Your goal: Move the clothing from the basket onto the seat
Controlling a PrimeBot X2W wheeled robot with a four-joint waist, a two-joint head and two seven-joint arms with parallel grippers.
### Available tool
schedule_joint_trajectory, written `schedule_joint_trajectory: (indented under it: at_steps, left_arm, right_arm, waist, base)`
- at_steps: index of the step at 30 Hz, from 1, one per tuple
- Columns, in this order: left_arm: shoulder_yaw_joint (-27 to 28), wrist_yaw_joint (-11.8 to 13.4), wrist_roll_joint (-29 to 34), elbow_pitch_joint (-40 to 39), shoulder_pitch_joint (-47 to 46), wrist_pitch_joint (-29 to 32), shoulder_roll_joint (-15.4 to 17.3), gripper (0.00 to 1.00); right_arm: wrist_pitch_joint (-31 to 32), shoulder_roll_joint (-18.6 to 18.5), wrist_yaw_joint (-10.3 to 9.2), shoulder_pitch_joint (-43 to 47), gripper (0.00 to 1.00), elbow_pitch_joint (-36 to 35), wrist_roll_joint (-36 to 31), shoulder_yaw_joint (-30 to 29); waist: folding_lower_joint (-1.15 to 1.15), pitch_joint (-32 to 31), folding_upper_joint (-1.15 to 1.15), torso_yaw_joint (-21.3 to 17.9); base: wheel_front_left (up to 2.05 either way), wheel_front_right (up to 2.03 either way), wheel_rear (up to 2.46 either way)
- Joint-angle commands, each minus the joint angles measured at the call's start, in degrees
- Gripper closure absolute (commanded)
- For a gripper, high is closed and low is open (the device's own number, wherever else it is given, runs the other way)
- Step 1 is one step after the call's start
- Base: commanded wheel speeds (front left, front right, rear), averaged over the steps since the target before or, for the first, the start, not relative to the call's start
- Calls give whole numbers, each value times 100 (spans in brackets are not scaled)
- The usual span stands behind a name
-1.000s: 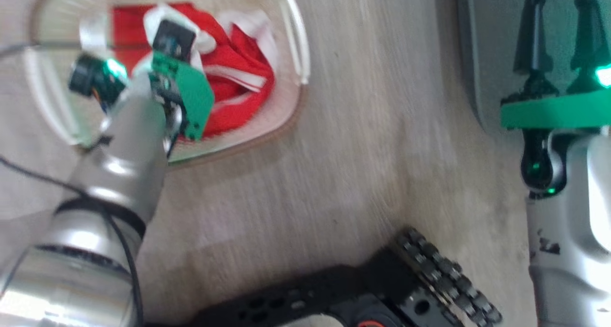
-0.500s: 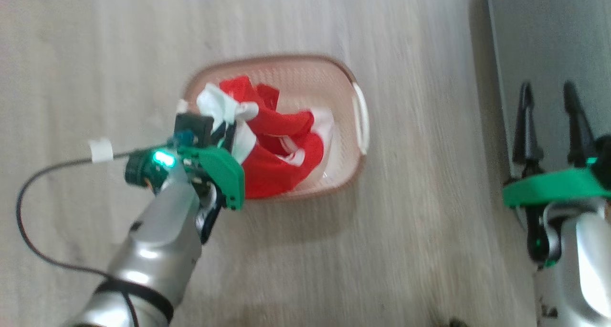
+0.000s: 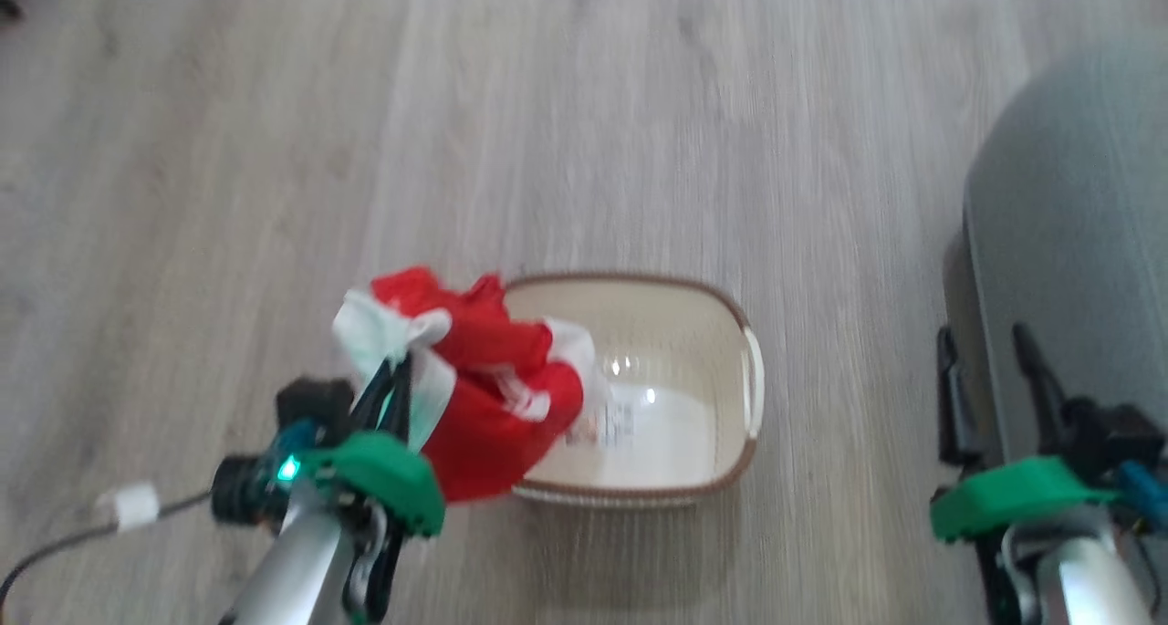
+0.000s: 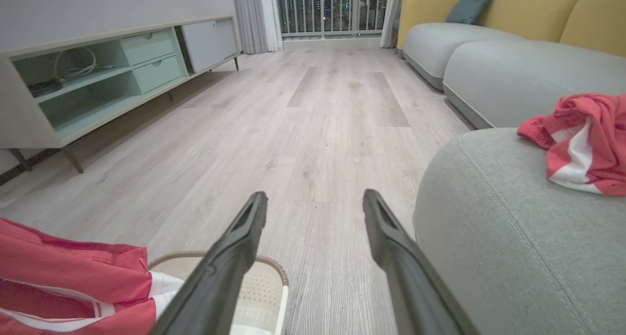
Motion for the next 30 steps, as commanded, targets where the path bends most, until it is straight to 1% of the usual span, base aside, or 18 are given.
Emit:
schedule_joint_trajectory:
  at_steps: [1, 2, 4, 8, 10, 20, 30]
  left_arm:
    - [194, 16, 21, -141, -266, -78, 105, 100]
    - [306, 77, 70, -429, -2, -78, 171, 100]
    - [382, 105, 118, -642, 216, -78, 248, 100]
    - [450, 139, 171, -864, 413, -78, 355, 100]
    - [504, 166, 190, -997, 487, -78, 417, 100]
    - [486, 169, 210, -1115, 454, -78, 426, 100]
    - [462, 142, 227, -1118, 420, -78, 396, 100]
  right_arm:
    - [-14, -50, -2, -78, 0, -169, -35, 127]
    - [-14, -101, -2, 61, 0, -114, -46, 202]
    - [-14, -133, -2, 194, 0, -55, -43, 278]
    - [-14, -141, -2, 307, 0, -5, -42, 378]
    - [-14, -128, -2, 356, 0, 58, -29, 527]
    - [-14, -76, -2, 230, 0, 199, 32, 897]
    - [-14, -111, -2, 146, 0, 204, 26, 943]
  waist:
    - [1, -322, -1, 186]
    - [1, -525, -1, 222]
    - [1, -702, -1, 247]
    - [1, -812, -1, 251]
    - [1, -863, -1, 226]
    - [1, -815, -1, 76]
    - [1, -724, -1, 14]
  base:
    - [0, 0, 0]
    - [0, 0, 0]
    - [0, 0, 0]
    - [0, 0, 0]
    - [0, 0, 0]
    - [0, 0, 0]
    - [0, 0, 0]
